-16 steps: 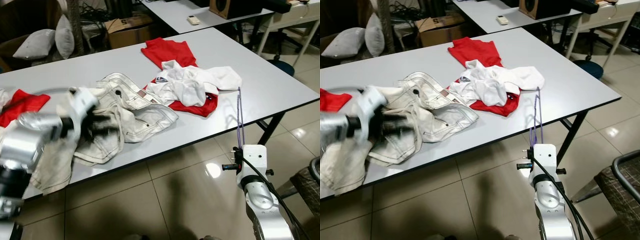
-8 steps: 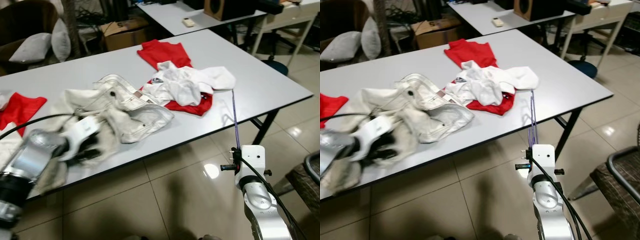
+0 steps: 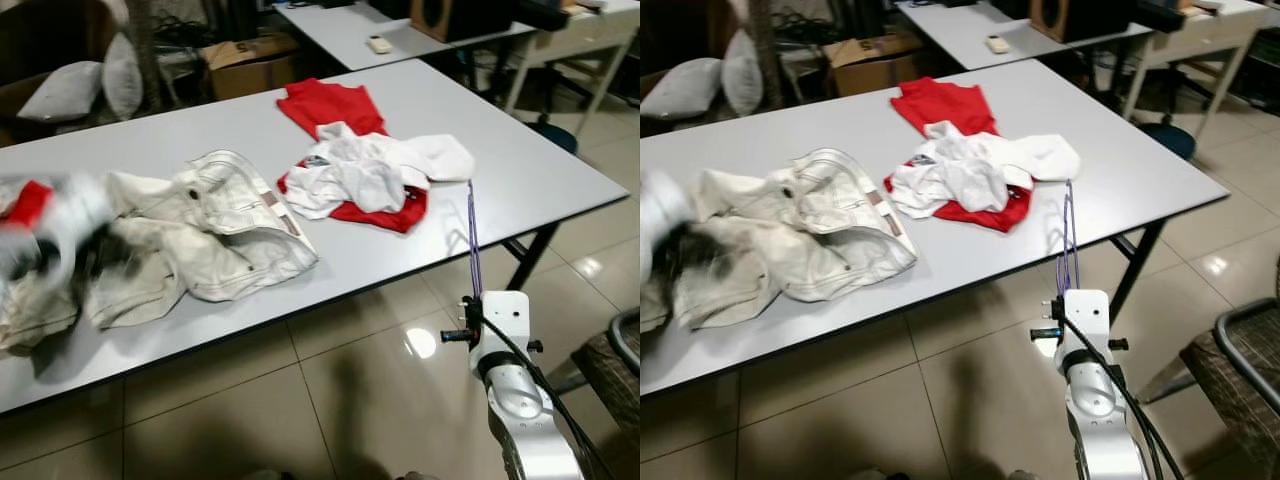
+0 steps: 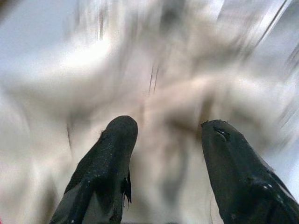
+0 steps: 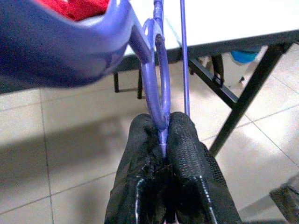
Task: Hang hanger
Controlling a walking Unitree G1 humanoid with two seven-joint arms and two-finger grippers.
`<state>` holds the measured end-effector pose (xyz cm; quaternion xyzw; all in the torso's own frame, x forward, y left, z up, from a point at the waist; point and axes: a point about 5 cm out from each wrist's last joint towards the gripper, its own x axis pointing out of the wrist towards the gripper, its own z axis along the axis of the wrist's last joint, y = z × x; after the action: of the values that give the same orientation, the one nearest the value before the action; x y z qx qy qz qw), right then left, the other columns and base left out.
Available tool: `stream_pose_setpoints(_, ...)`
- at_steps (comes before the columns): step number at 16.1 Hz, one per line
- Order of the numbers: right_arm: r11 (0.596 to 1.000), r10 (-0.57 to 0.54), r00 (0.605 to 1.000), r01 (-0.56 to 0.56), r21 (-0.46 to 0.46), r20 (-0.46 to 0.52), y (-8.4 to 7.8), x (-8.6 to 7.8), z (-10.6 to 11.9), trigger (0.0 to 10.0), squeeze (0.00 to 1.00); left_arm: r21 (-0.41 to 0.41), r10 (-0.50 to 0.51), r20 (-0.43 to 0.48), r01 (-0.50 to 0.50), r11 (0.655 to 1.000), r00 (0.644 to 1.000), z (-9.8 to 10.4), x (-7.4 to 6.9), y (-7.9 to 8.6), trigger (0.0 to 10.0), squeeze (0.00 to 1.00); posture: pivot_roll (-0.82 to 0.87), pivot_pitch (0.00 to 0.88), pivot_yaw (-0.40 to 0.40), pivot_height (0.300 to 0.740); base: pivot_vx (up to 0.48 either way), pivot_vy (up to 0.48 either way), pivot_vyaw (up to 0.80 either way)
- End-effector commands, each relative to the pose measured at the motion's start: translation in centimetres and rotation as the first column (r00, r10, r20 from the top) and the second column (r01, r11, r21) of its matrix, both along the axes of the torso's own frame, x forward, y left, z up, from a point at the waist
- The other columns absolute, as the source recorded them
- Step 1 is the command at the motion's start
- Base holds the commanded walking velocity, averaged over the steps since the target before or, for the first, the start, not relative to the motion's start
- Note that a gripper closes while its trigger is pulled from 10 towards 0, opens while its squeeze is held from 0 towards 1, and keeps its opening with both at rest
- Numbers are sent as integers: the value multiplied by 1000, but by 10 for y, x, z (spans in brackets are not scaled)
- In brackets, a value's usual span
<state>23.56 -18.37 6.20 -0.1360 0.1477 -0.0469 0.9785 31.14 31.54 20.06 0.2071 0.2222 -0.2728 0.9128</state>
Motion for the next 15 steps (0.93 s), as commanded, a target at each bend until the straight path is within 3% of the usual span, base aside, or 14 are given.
stream_pose_setpoints(1,1000,9,1000,-9,6,-6,1,0,-1,10000,0,-113,-65,49,70,991,997,13,1,-10,10000,0,-66,0,97,740,0,0,0)
stream_pose_setpoints(2,1000,14,1000,-14,6,-5,2,2,-1,10000,0,-369,-157,145,200,908,977,36,2,-31,10000,0,-66,0,99,740,0,0,0)
stream_pose_setpoints(3,1000,14,1000,-14,6,-4,2,2,-1,10000,0,-414,-176,161,229,881,971,40,2,-34,10000,0,-66,0,99,740,0,0,0)
stream_pose_setpoints(4,1000,11,1000,-11,7,-2,2,2,-1,10000,0,-484,-139,187,214,848,972,47,9,-41,10000,86,-71,0,105,740,0,0,0)
stream_pose_setpoints(5,1000,8,1000,-8,6,-2,2,2,-1,10000,0,-495,-104,178,180,850,979,45,16,-46,10000,1000,-73,0,110,740,0,0,0)
stream_pose_setpoints(6,1000,6,1000,-6,6,-2,1,2,-1,10000,0,-499,-82,170,158,852,982,43,20,-50,10000,1000,-73,0,110,740,0,0,0)
stream_pose_setpoints(8,1000,-2,1000,2,1,0,-2,1,-1,10000,0,-417,-49,110,91,904,993,24,26,-79,10000,1000,-77,0,131,740,0,0,0)
stream_pose_setpoints(10,1000,-11,1000,11,-21,5,-7,1,0,10000,0,-411,87,107,-36,911,990,16,30,-101,10000,1000,-76,0,122,740,0,0,0)
stream_pose_setpoints(12,1000,-4,1000,4,-24,10,-7,2,2,10000,0,-360,135,145,-75,930,980,15,27,-109,10000,1000,-66,0,86,740,0,0,0)
stream_pose_setpoints(14,998,39,999,-38,-44,15,-8,15,5,10000,0,-404,274,195,-177,897,942,13,14,-122,10000,1000,-61,0,51,740,0,0,0)
stream_pose_setpoints(15,997,63,998,-61,-55,24,-11,22,9,10000,0,-367,338,213,-245,897,917,7,4,-129,10000,1000,-57,0,20,740,0,0,0)
